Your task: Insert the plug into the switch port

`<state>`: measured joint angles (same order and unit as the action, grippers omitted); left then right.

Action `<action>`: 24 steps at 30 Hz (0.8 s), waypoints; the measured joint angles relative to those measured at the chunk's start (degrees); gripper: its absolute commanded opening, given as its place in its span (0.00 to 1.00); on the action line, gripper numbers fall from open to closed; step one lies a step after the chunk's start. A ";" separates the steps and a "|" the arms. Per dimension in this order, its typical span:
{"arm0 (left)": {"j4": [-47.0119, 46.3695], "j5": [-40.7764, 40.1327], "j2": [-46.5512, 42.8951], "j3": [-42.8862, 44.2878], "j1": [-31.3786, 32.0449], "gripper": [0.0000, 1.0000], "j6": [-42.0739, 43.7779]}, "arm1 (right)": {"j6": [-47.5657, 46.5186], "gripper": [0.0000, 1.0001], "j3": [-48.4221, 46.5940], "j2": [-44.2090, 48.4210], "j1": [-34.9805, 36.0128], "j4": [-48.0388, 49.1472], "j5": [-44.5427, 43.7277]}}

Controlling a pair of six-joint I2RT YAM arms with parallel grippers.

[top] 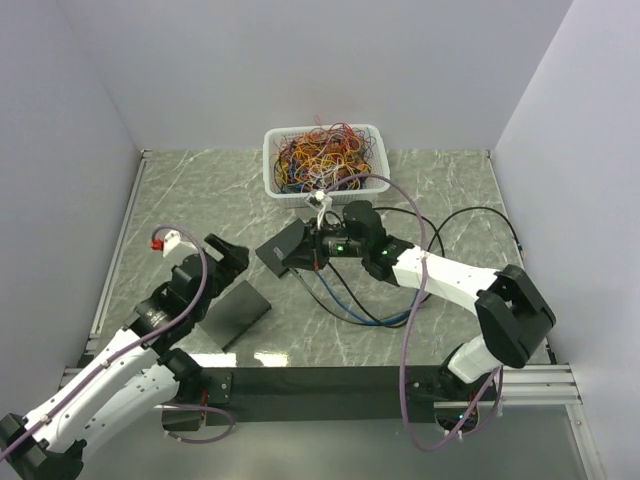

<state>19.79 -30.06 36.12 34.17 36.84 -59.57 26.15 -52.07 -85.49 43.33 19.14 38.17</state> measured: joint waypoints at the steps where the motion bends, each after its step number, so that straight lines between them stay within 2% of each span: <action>1: 4.00 0.00 -0.02 0.02 0.00 0.96 -1.73 | -0.42 0.00 -1.07 -0.74 0.07 -1.42 -1.44; 2: 7.34 0.31 -0.22 -0.09 0.00 0.99 -2.91 | -0.76 0.00 -1.81 -1.42 0.13 -2.49 -2.51; 6: 18.45 2.23 -0.81 -0.22 0.70 0.99 -8.90 | -1.60 0.00 -4.02 -4.50 0.57 -6.93 -5.88; 11: 25.44 5.25 1.03 -1.75 2.71 0.99 -17.29 | -2.08 0.00 -4.20 -5.99 0.68 -10.82 -8.04; 13: 24.26 7.50 0.26 -5.64 2.78 0.98 -20.04 | -2.19 0.00 -4.24 -6.21 0.68 -11.78 -8.48; 16: 22.88 9.97 -5.86 -13.73 2.91 0.97 -24.50 | -2.23 0.00 -4.72 -6.67 0.68 -12.44 -8.59; 19: 22.34 10.75 -11.98 -16.11 3.80 0.99 -27.41 | -2.21 0.00 -5.07 -6.75 0.70 -12.72 -8.57; 24: 21.24 10.71 -9.92 -15.72 4.98 0.99 -30.25 | -2.19 0.00 -5.68 -7.56 0.74 -12.85 -8.52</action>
<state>41.04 -19.35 26.20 18.46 41.82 -89.82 23.97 -57.76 -93.06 44.07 6.28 29.65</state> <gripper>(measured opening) 0.989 0.146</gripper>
